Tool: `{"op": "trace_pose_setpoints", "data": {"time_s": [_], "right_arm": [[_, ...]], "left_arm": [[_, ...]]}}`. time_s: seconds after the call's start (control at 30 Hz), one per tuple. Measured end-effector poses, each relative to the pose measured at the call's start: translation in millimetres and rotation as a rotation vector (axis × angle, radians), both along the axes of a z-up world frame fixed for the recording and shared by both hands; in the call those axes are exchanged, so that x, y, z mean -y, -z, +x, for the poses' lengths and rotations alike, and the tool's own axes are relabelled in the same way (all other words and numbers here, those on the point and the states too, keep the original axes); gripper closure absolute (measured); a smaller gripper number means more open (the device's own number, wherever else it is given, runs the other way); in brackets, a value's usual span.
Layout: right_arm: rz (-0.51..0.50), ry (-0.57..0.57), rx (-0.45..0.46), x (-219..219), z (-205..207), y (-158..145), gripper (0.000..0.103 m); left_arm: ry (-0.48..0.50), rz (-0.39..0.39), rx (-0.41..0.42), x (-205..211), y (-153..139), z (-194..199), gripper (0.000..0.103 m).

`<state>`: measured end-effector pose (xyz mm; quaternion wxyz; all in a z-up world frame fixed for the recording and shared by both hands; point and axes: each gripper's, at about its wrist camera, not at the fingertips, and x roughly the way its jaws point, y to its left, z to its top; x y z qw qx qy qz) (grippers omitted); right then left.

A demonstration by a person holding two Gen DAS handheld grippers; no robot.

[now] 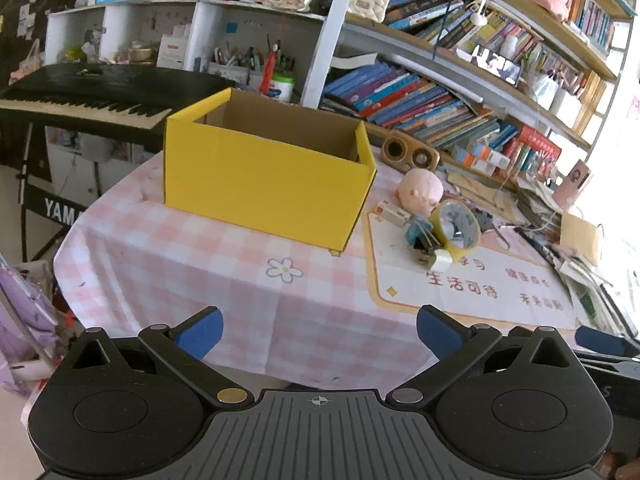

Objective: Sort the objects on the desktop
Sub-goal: 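Move both tools forward toward the cluster of objects beside the pig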

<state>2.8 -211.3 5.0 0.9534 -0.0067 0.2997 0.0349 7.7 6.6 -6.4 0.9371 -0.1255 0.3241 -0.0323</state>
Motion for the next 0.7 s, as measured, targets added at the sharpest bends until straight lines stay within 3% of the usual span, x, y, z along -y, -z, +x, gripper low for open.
{"op": "trace_pose_setpoints", "data": {"time_s": [0.37, 0.7], "right_arm": [[-0.001, -0.002, 0.005, -4.8, 6.5, 3.2, 0.000], [0.008, -0.007, 0.005, -4.8, 6.3, 2.1, 0.000]], "left_arm": [[-0.019, 0.070, 0.017, 0.1, -3.5, -0.8, 0.000], [0.000, 0.050, 0.009, -2.6, -1.7, 1.7, 0.000]]}}
